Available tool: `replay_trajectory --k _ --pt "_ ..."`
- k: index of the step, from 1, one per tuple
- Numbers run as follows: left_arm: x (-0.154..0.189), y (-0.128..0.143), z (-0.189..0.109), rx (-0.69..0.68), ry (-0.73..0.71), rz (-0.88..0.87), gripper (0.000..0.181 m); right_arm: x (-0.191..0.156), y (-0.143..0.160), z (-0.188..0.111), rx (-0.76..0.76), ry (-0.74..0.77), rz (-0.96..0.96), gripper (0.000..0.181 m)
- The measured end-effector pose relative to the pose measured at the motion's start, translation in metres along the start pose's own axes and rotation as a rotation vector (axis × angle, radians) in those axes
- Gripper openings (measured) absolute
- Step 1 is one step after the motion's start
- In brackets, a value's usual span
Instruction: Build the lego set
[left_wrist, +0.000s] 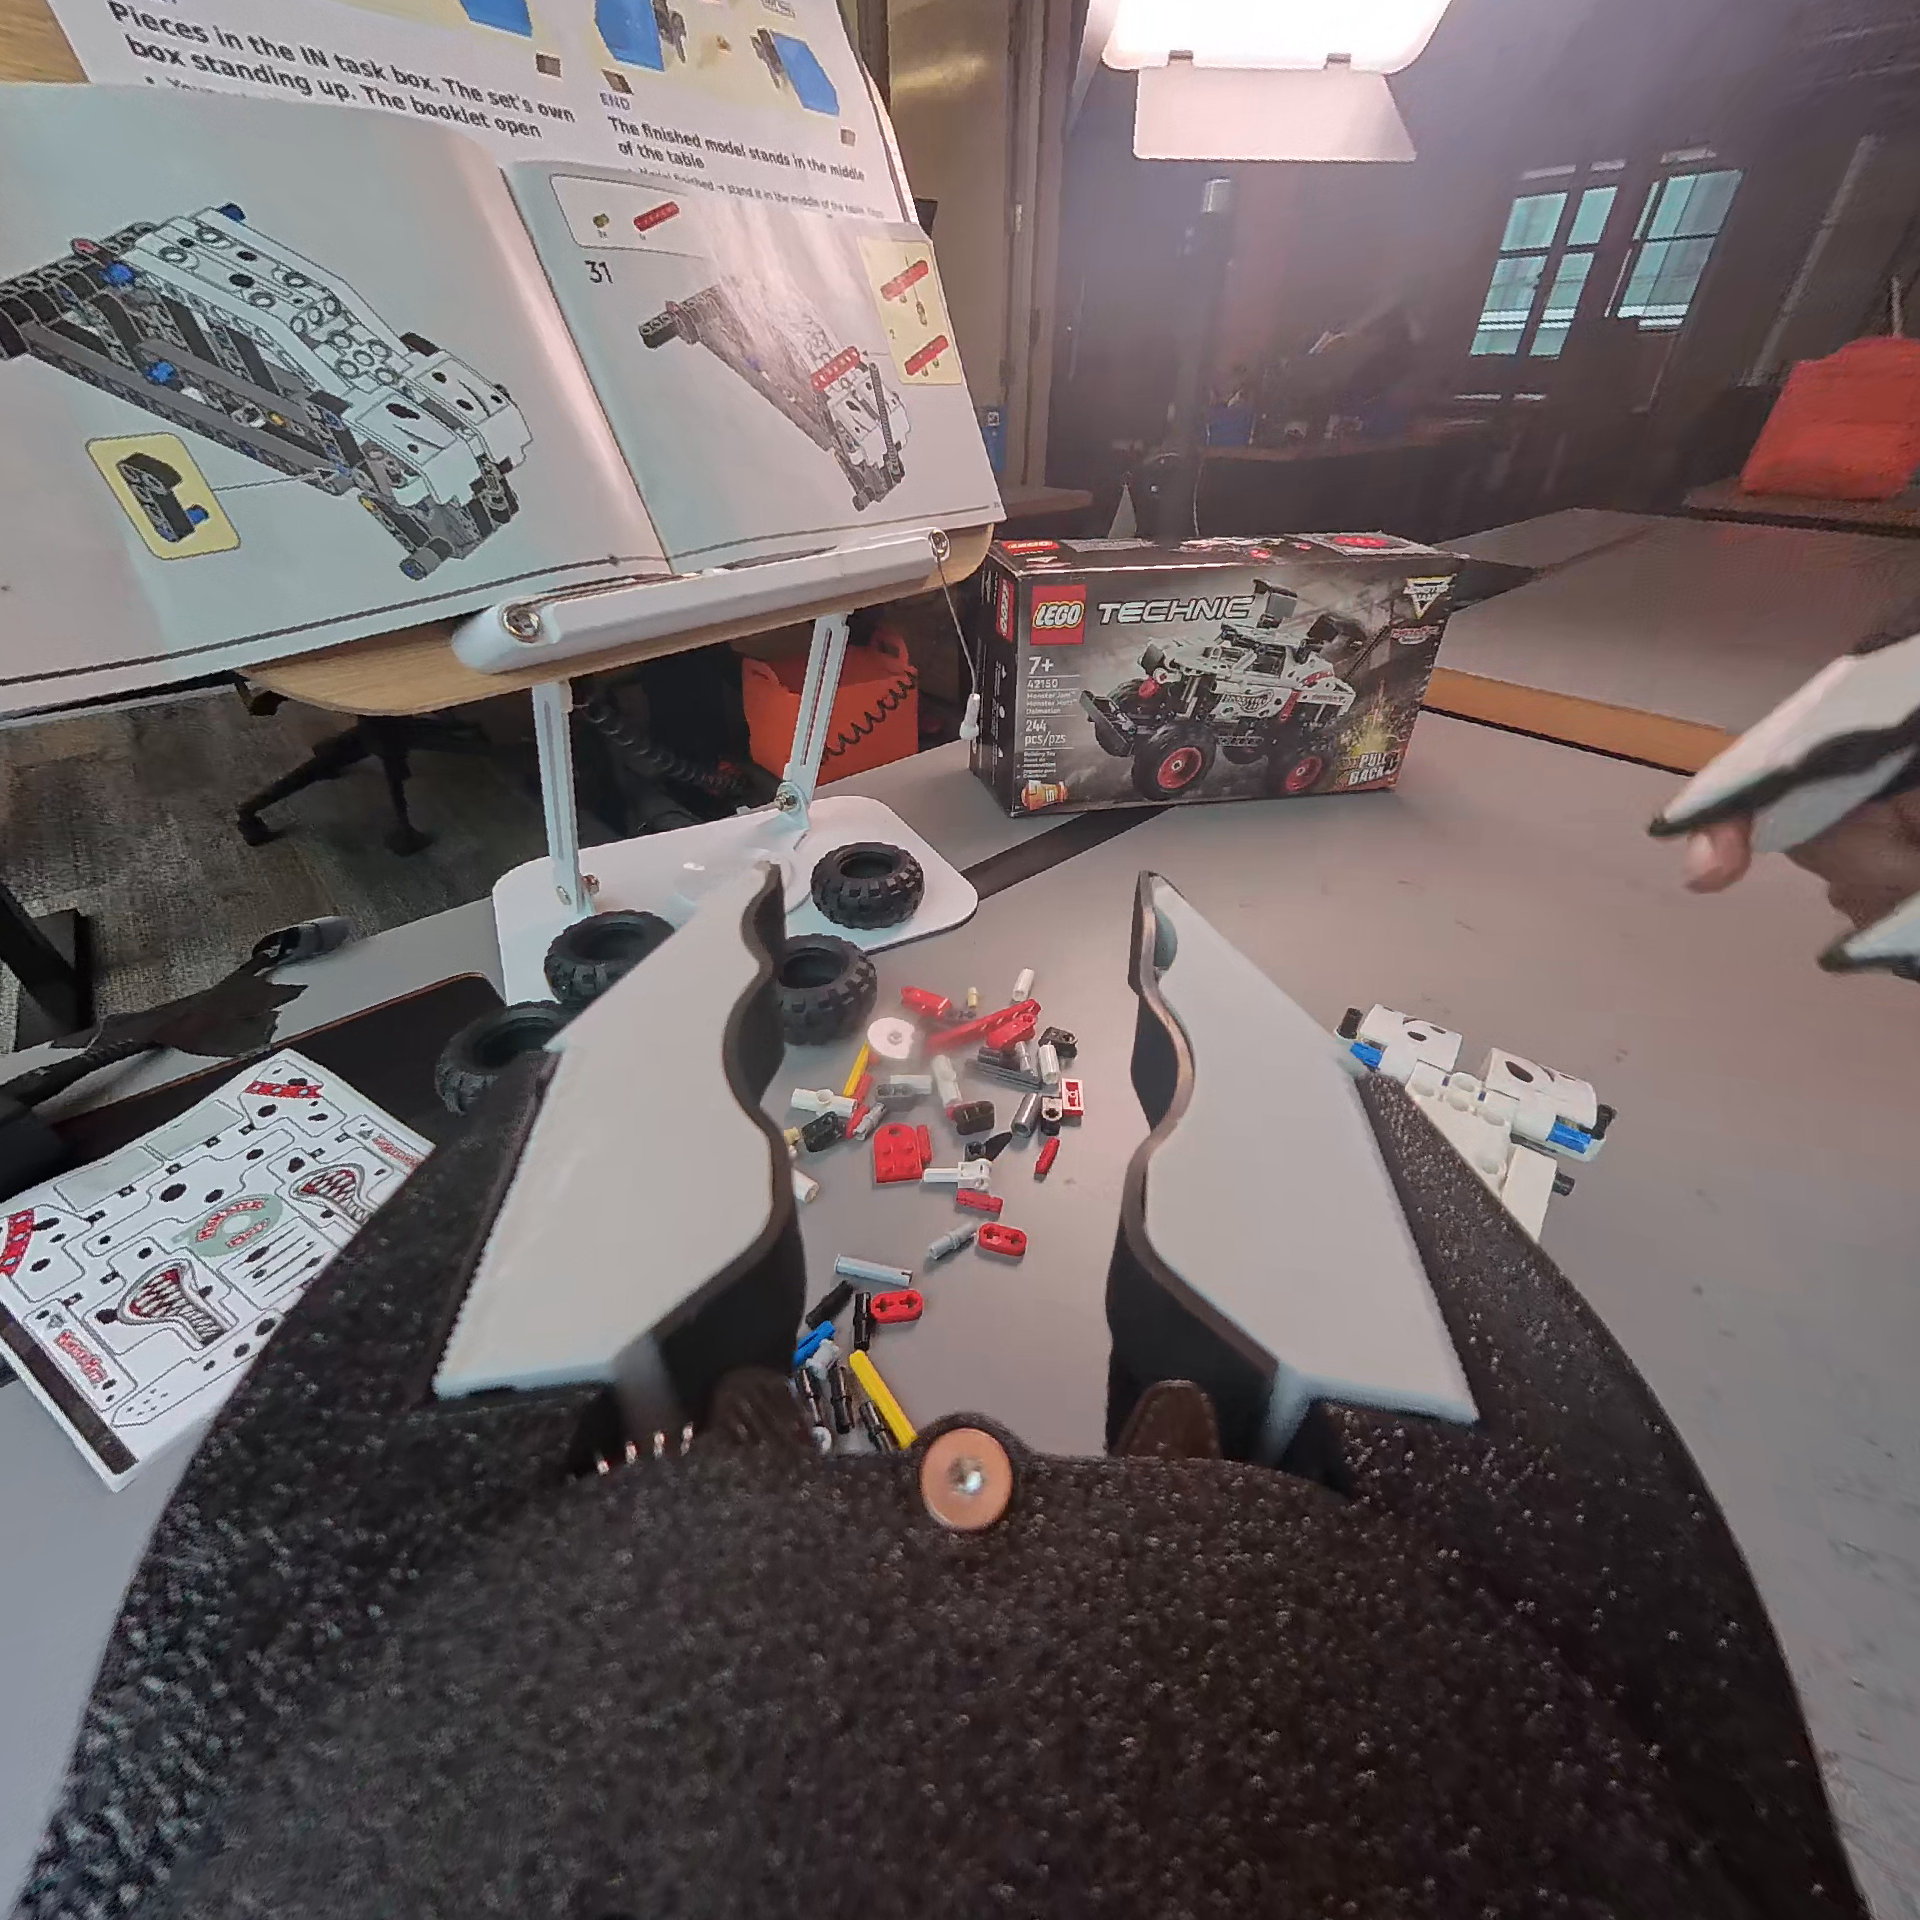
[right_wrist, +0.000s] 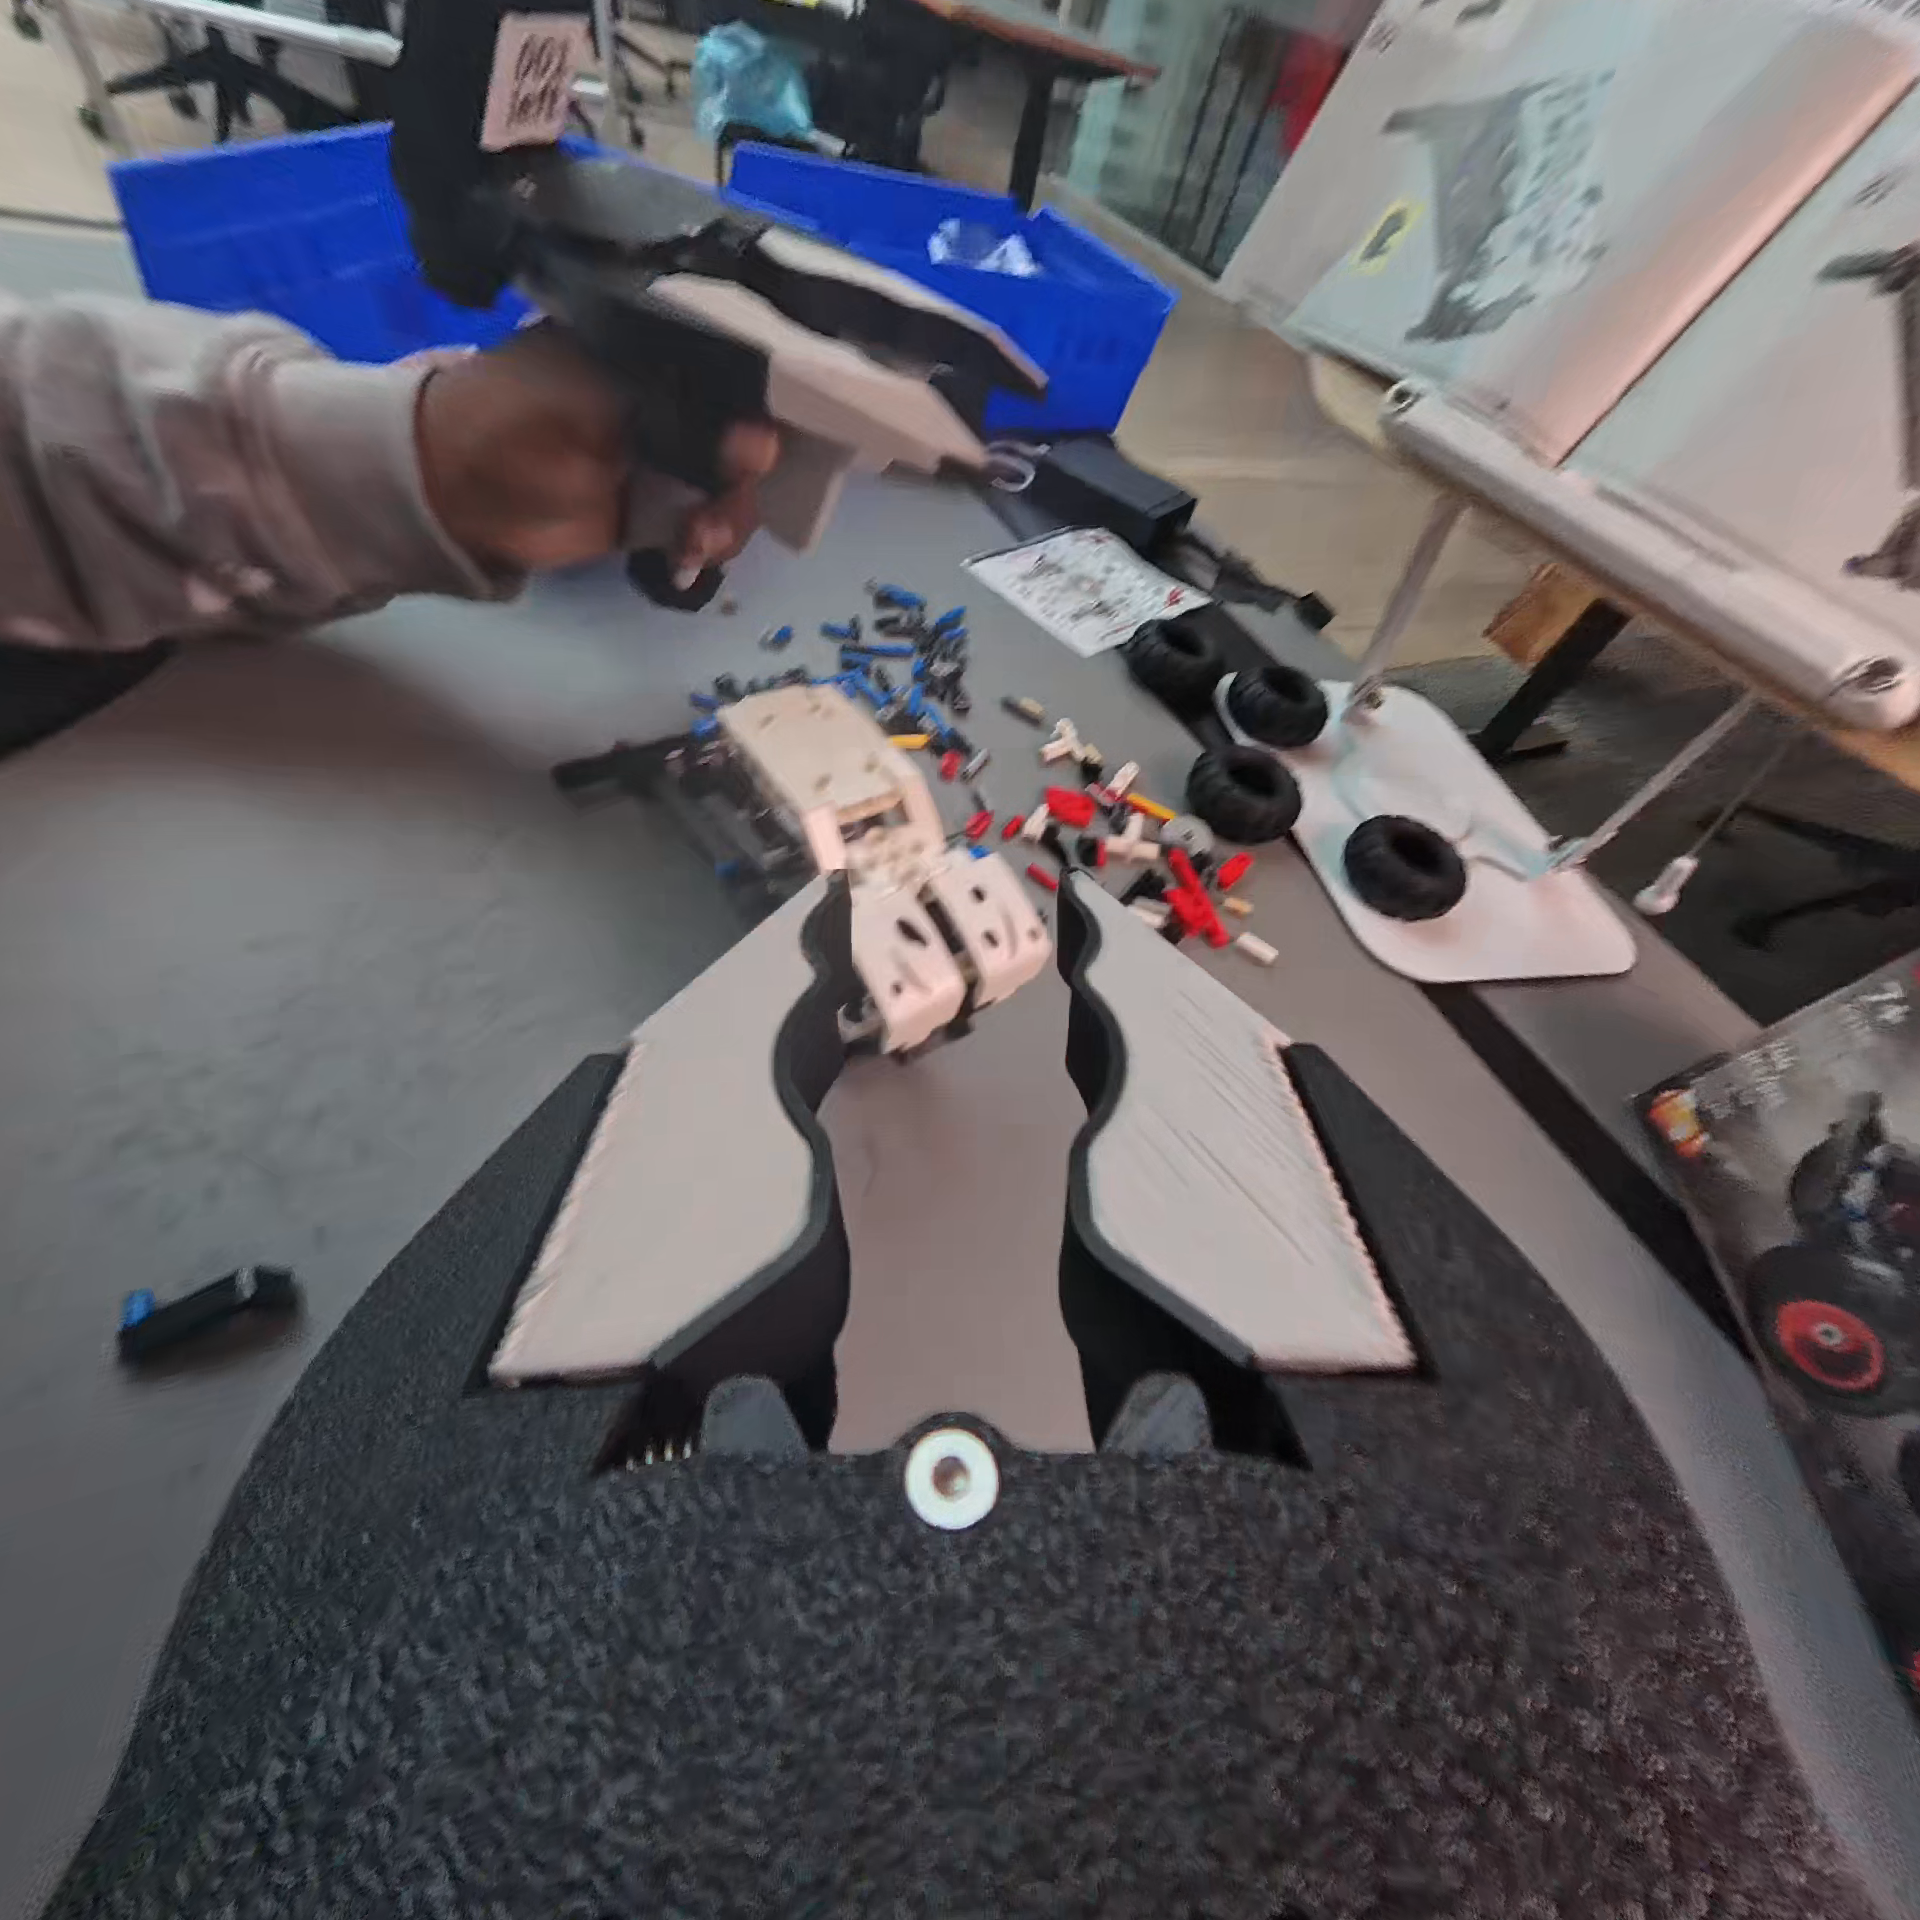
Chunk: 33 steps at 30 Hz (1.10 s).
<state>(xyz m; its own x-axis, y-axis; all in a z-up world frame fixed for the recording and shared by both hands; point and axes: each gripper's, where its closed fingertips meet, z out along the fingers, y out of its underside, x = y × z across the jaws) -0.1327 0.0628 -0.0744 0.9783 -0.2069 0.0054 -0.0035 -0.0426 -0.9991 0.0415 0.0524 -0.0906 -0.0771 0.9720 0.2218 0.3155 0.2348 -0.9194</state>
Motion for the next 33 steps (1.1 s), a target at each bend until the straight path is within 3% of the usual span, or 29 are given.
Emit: replay_trajectory --k 6,15,23,27,33 --pt "0.013 0.001 0.001 -0.002 0.040 -0.012 0.068 -0.059 0.046 -0.006 -0.034 -0.191 0.046 0.047" --pt "0.047 -0.029 -0.029 -0.008 0.101 0.094 0.070 -0.128 0.085 -0.026 -0.279 -0.550 0.027 0.057" --pt "0.080 0.043 -0.082 -0.124 0.127 0.117 0.069 -0.169 0.100 -0.031 -0.452 -0.658 -0.077 0.066" --pt "0.088 0.045 -0.083 -0.126 0.182 0.122 0.070 -0.179 0.111 -0.026 -0.513 -0.649 -0.134 0.064" --pt "0.100 0.055 -0.083 -0.147 0.217 0.194 0.070 -0.180 0.110 -0.023 -0.506 -0.634 -0.156 0.047"
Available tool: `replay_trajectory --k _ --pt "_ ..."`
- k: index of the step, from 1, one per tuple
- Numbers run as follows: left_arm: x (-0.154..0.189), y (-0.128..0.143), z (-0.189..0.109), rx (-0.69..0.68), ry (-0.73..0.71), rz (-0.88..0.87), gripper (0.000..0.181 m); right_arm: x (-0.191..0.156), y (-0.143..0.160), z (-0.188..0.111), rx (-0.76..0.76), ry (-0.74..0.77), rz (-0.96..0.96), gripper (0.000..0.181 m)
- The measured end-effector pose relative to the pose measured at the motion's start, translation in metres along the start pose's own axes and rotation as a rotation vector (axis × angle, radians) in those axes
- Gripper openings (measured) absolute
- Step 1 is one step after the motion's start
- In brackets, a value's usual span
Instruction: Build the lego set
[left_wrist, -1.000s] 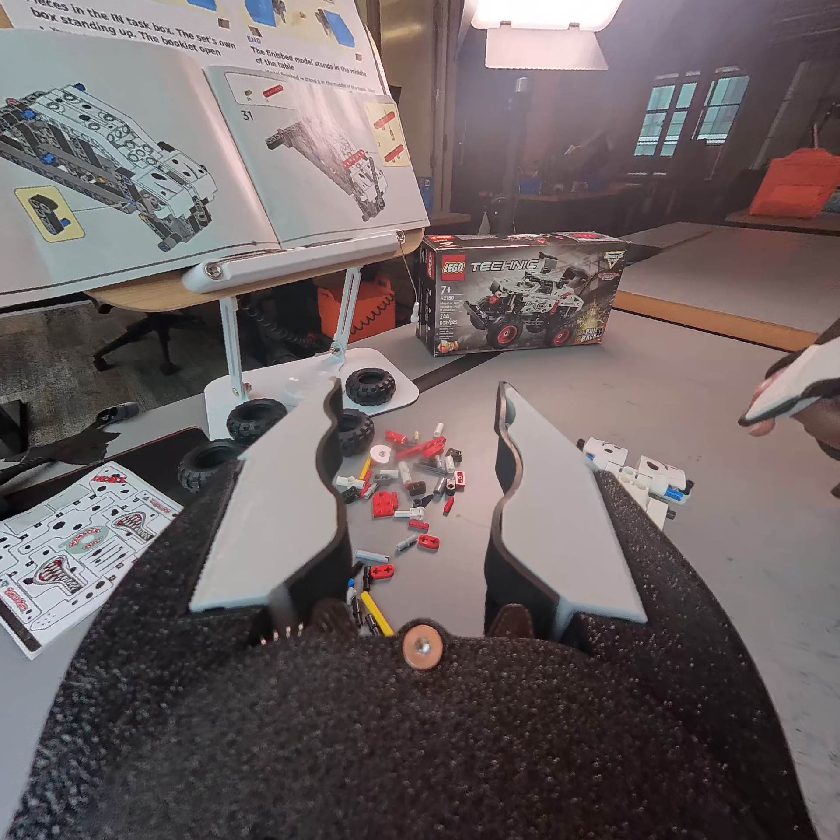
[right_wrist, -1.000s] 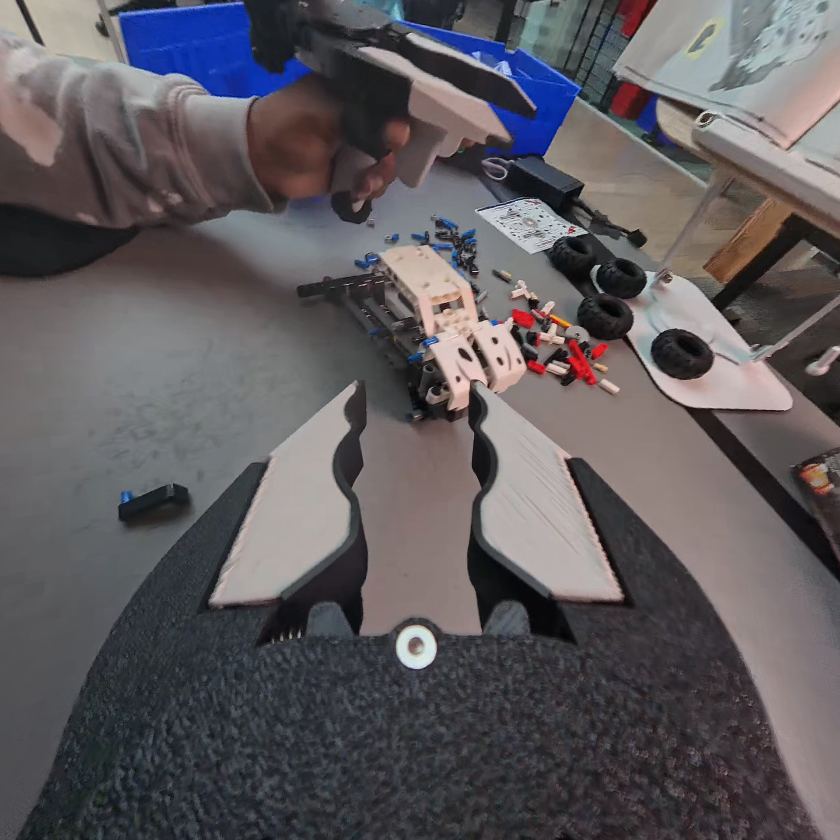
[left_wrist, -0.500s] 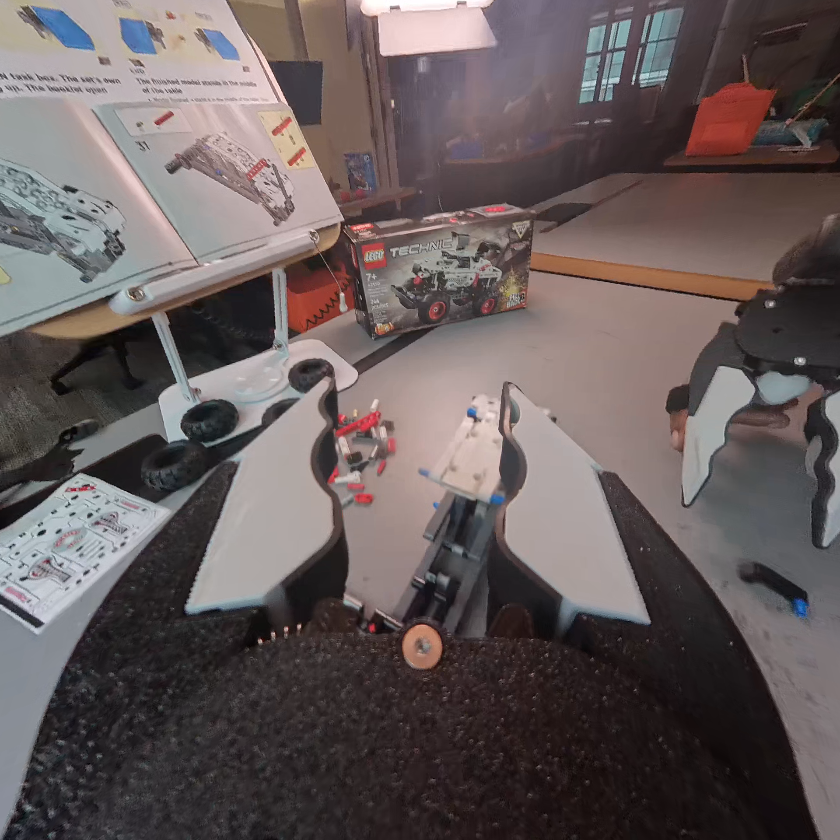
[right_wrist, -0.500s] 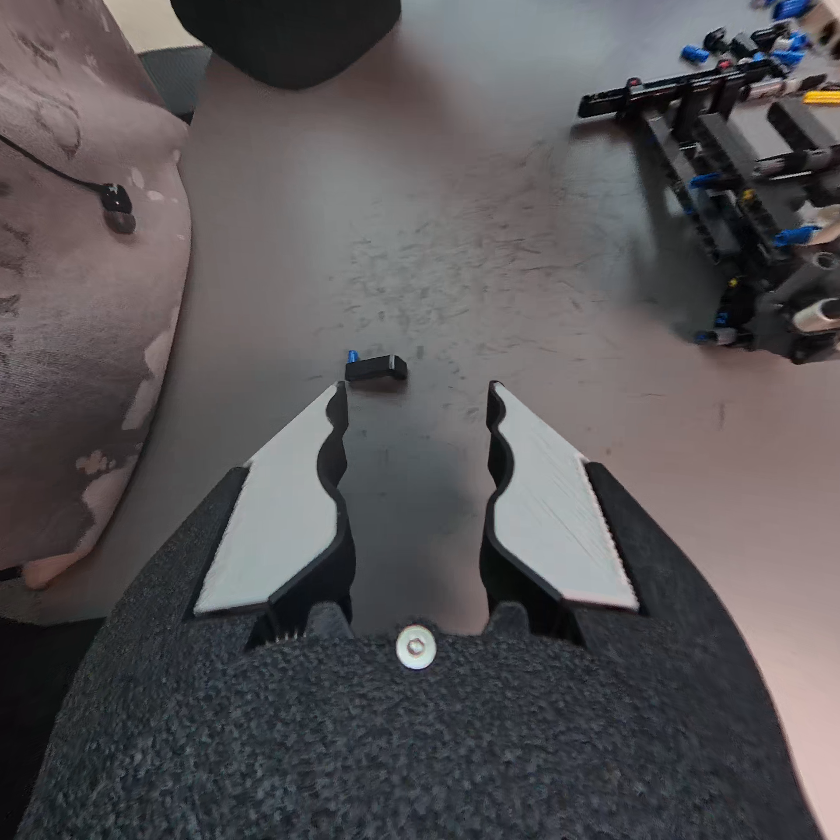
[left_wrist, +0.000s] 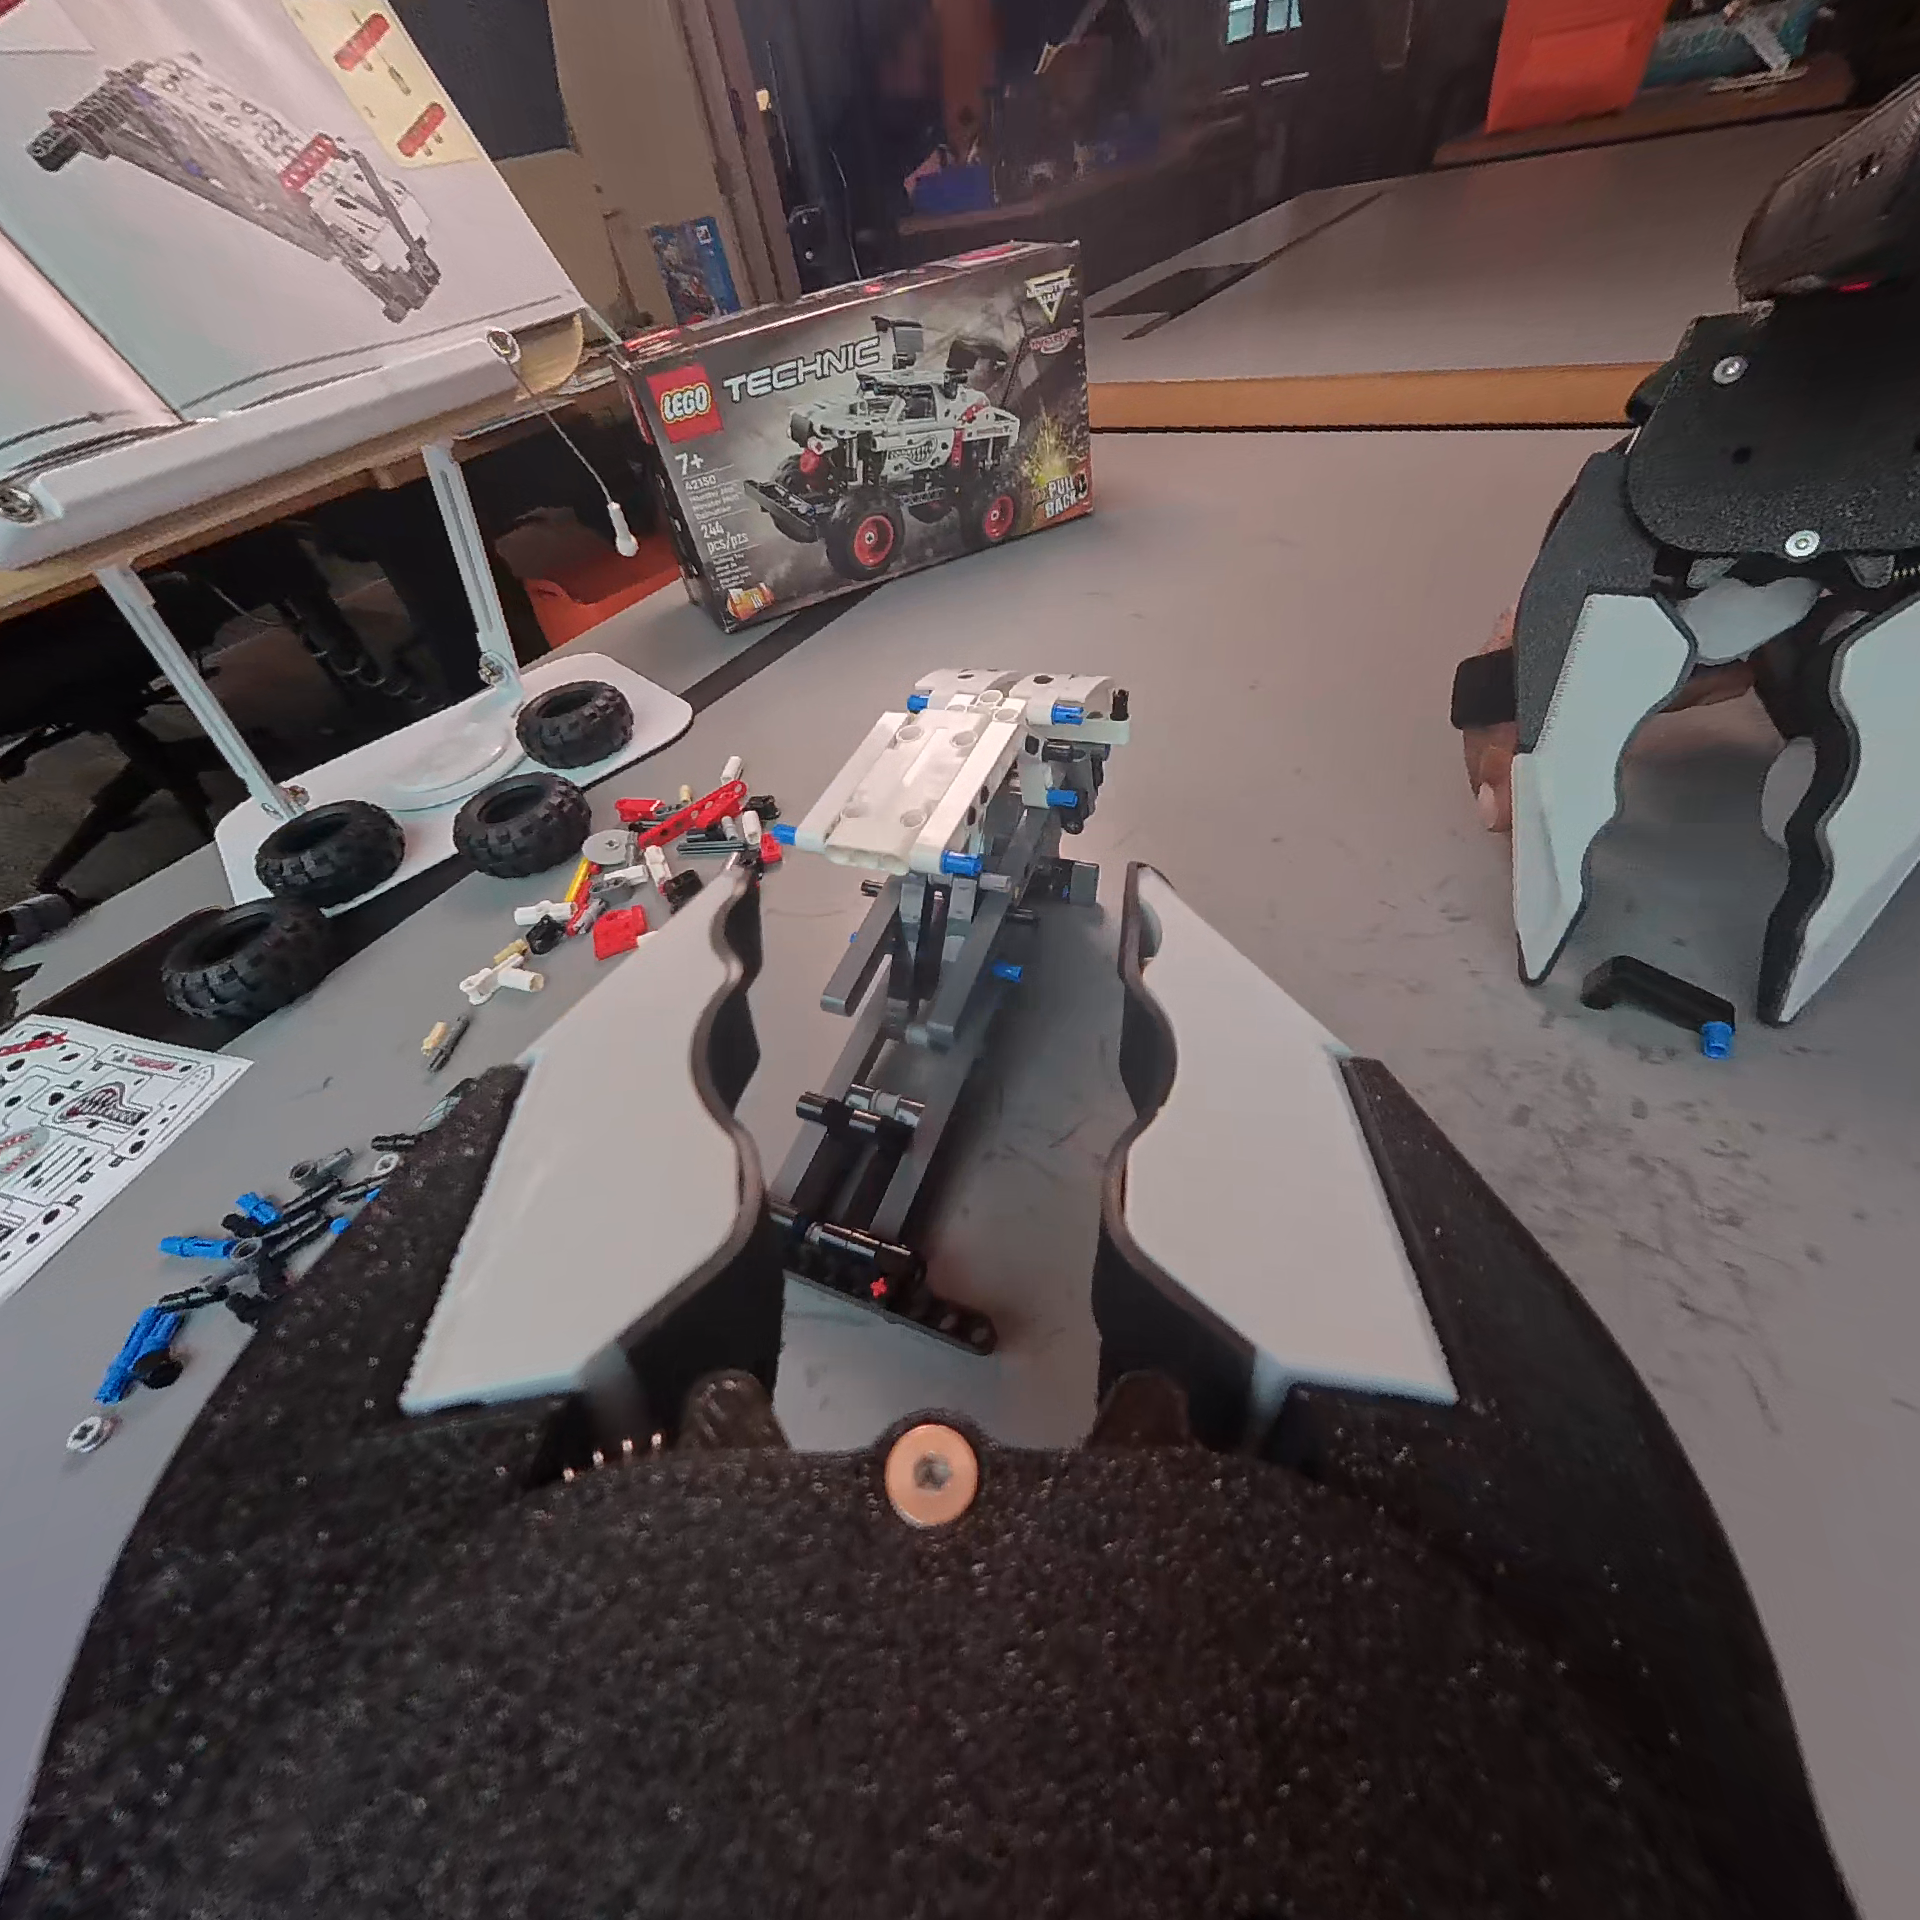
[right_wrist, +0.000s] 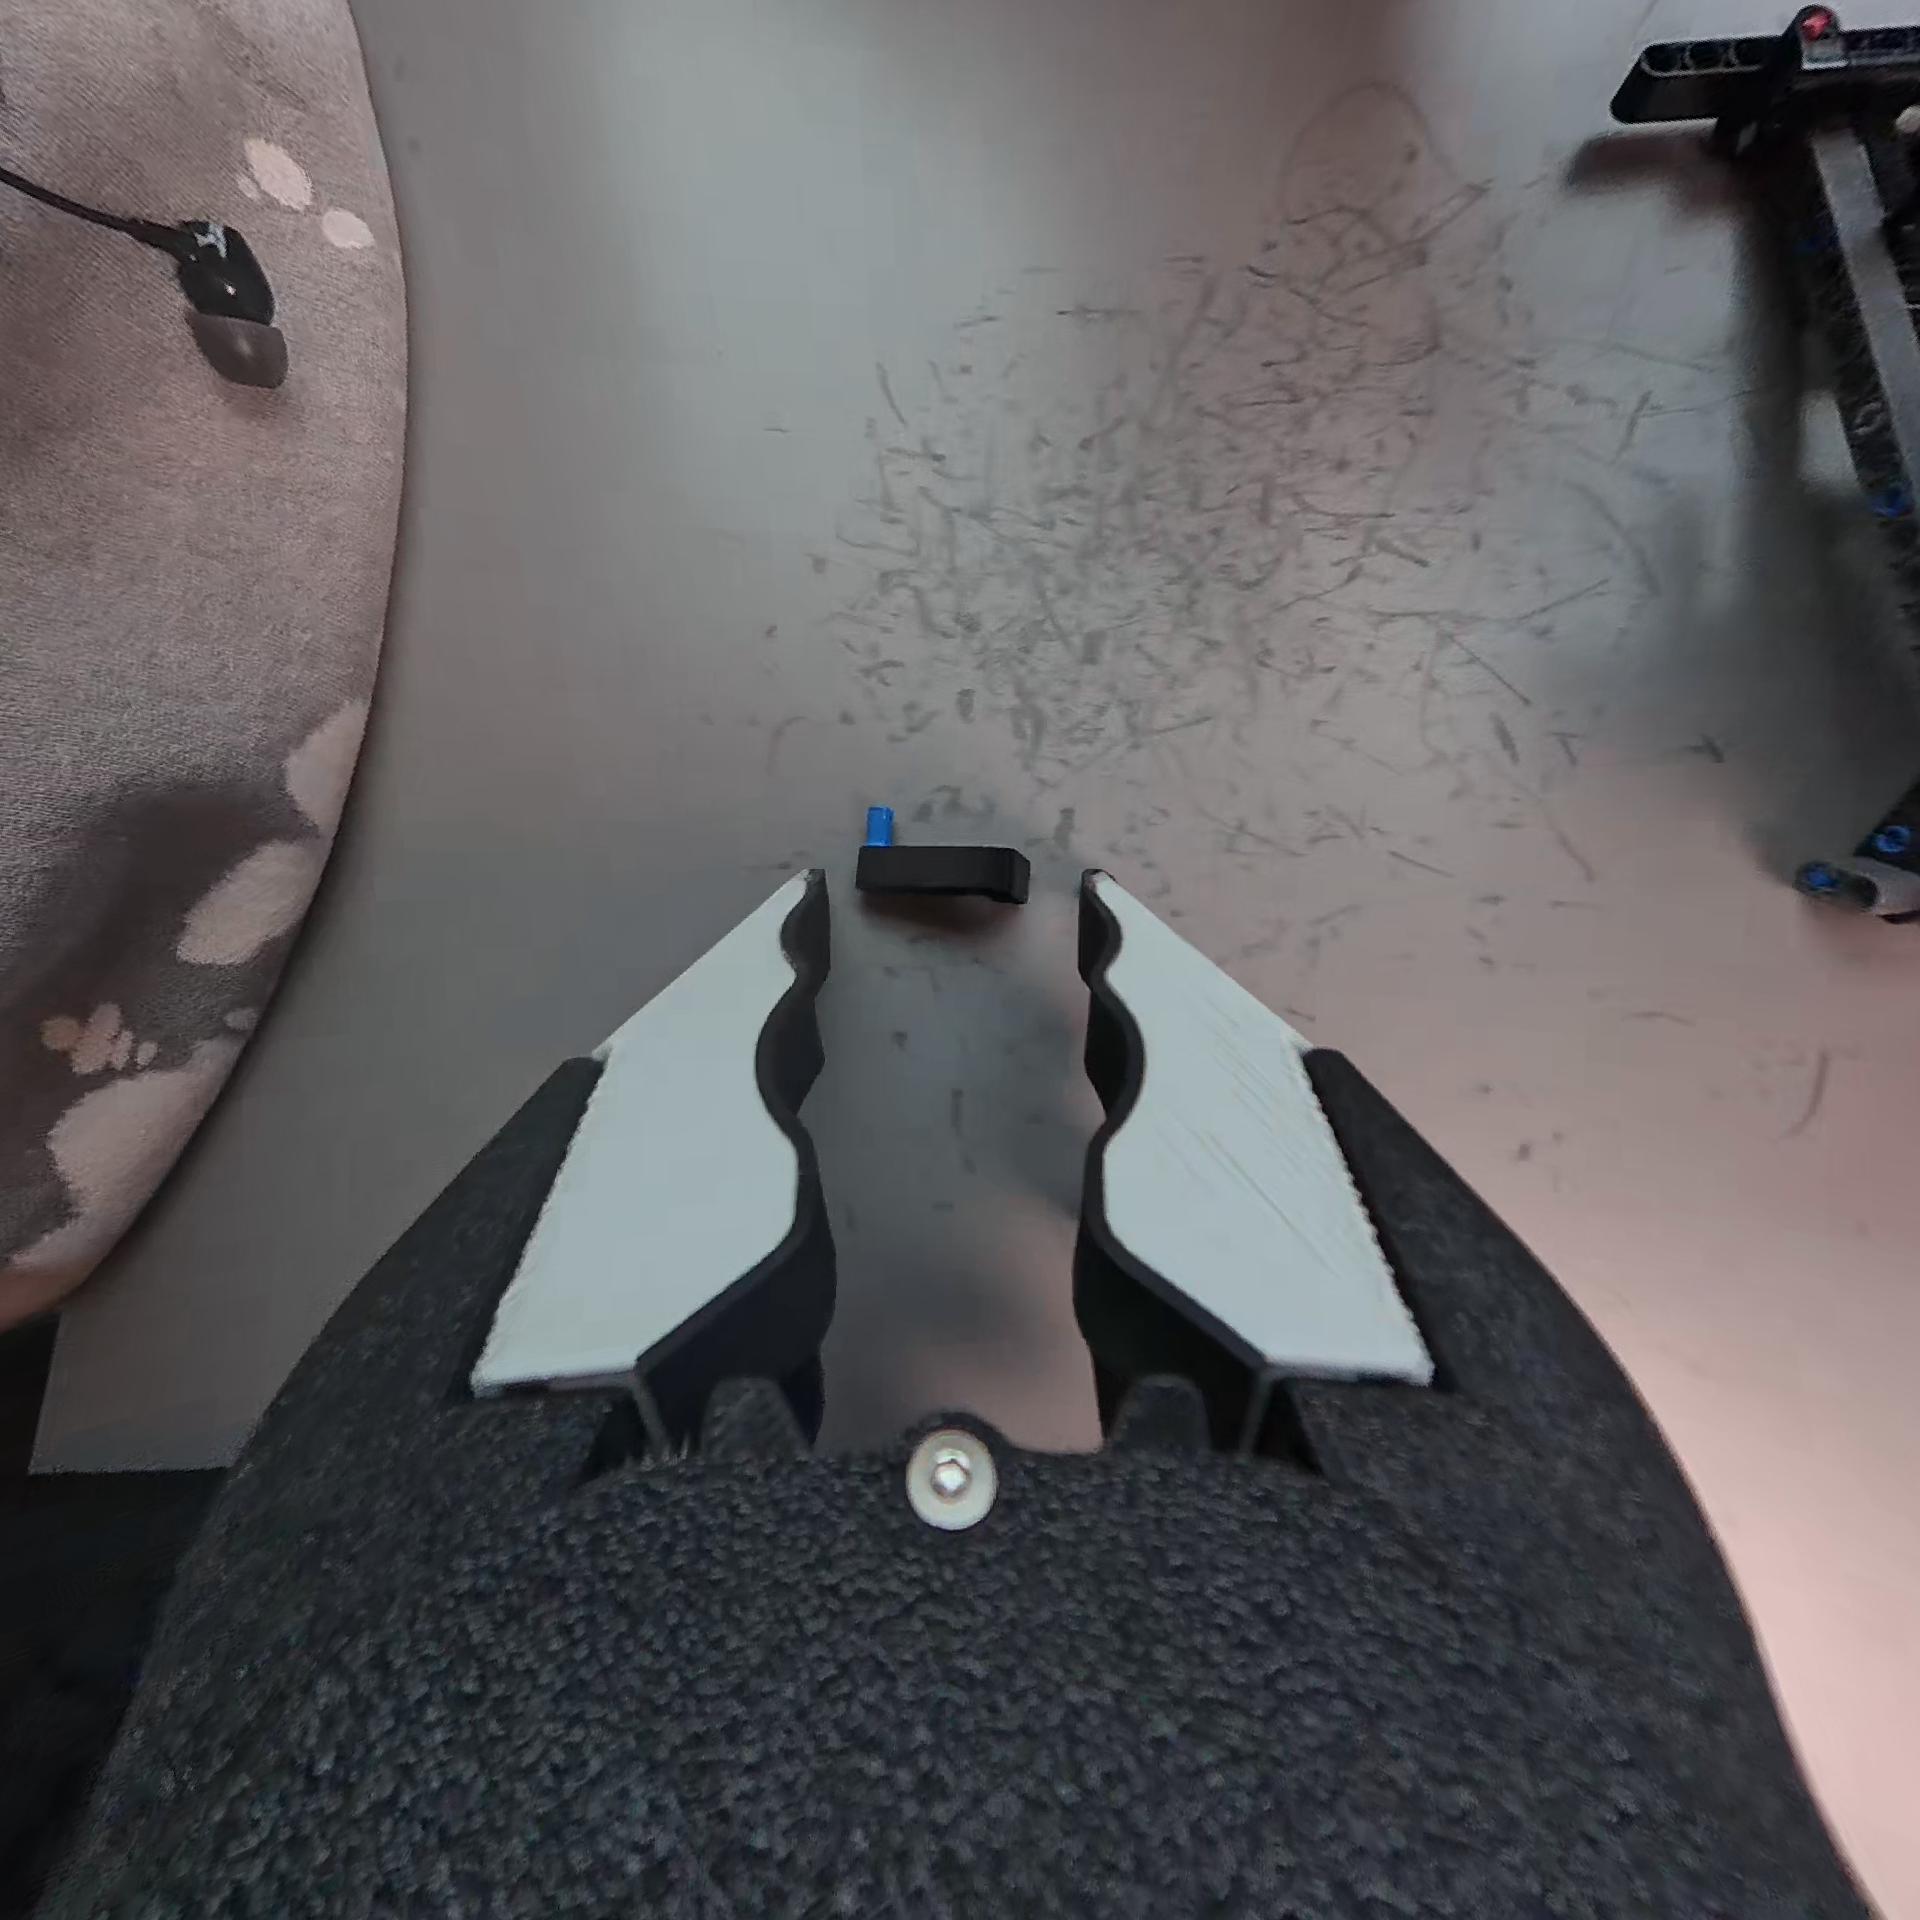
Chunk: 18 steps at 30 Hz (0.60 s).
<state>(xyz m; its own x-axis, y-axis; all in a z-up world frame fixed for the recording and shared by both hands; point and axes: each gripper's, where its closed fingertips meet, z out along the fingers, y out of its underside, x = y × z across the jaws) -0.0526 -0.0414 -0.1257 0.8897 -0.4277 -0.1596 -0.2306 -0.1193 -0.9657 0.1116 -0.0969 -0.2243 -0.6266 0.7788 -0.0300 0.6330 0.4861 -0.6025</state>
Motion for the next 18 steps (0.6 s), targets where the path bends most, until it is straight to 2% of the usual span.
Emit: replay_trajectory --k 2,3,5,7,13,18 --pt "0.007 -0.003 0.001 0.008 0.024 0.024 0.069 0.000 -0.002 0.002 0.005 0.004 -0.018 0.042" --pt "0.014 -0.003 0.001 0.006 0.052 0.037 0.065 0.001 -0.002 0.002 0.008 0.013 -0.027 0.033" --pt "0.030 -0.001 0.003 -0.009 0.126 0.048 0.058 0.002 -0.003 0.002 0.020 0.006 -0.031 0.032" --pt "0.050 0.001 0.006 -0.034 0.220 0.010 0.058 0.011 -0.012 -0.001 0.085 0.051 -0.039 0.032" --pt "0.084 -0.005 0.018 -0.090 0.385 -0.358 0.047 0.064 -0.071 -0.046 0.377 0.467 -0.112 0.032" --pt "0.100 -0.009 0.025 -0.108 0.449 -0.559 0.040 0.083 -0.082 -0.055 0.351 0.702 -0.175 0.032"
